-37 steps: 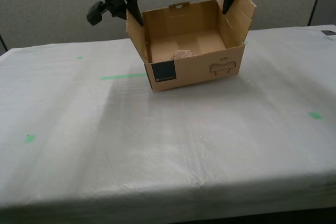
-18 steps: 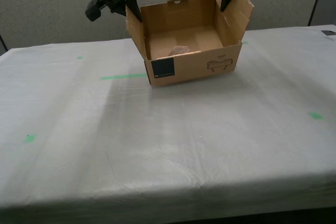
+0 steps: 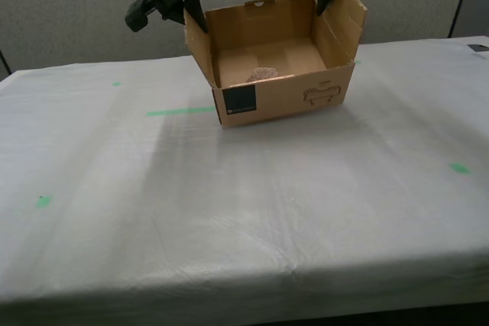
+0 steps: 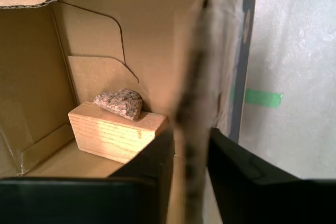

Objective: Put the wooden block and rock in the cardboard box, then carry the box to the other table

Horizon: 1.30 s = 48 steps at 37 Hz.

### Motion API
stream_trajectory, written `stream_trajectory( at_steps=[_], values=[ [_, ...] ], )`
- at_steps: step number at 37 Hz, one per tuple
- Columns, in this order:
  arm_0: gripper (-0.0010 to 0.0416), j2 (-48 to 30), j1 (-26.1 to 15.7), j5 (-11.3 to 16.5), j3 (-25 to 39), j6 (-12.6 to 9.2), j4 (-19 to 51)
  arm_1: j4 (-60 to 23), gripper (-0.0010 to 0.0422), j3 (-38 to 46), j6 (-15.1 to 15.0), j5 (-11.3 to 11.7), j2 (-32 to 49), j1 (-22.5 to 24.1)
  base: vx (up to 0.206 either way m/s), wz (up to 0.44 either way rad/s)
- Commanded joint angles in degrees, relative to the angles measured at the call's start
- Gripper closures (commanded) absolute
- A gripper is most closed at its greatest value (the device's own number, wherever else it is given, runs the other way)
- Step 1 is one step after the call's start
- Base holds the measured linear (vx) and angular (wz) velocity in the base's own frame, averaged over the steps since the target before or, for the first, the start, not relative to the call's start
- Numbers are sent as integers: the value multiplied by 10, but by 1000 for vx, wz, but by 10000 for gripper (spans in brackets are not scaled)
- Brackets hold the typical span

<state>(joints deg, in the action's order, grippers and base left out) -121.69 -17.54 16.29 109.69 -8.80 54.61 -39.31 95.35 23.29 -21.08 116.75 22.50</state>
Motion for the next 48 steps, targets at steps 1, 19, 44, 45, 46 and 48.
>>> stream_trajectory(
  at_steps=[1,19,44,45,46,48],
  values=[
    [283,1,-2,14,1,0,-2,3,410,1,-17,-14,-1,2,0,0],
    [90,1,-2,14,1,-1,-2,-1,202,1,-10,22,-1,3,0,0],
    [17,6,-1,-124,1,-13,62,3,24,1,-24,27,-2,3,0,0],
    [16,7,-1,-125,1,-13,63,2,24,1,-28,27,-2,3,0,0],
    [15,9,-1,-125,1,-13,66,2,23,1,-29,27,-5,3,0,0],
    [16,14,-1,-125,1,-12,72,0,22,1,-31,27,-9,3,0,0]
  ],
)
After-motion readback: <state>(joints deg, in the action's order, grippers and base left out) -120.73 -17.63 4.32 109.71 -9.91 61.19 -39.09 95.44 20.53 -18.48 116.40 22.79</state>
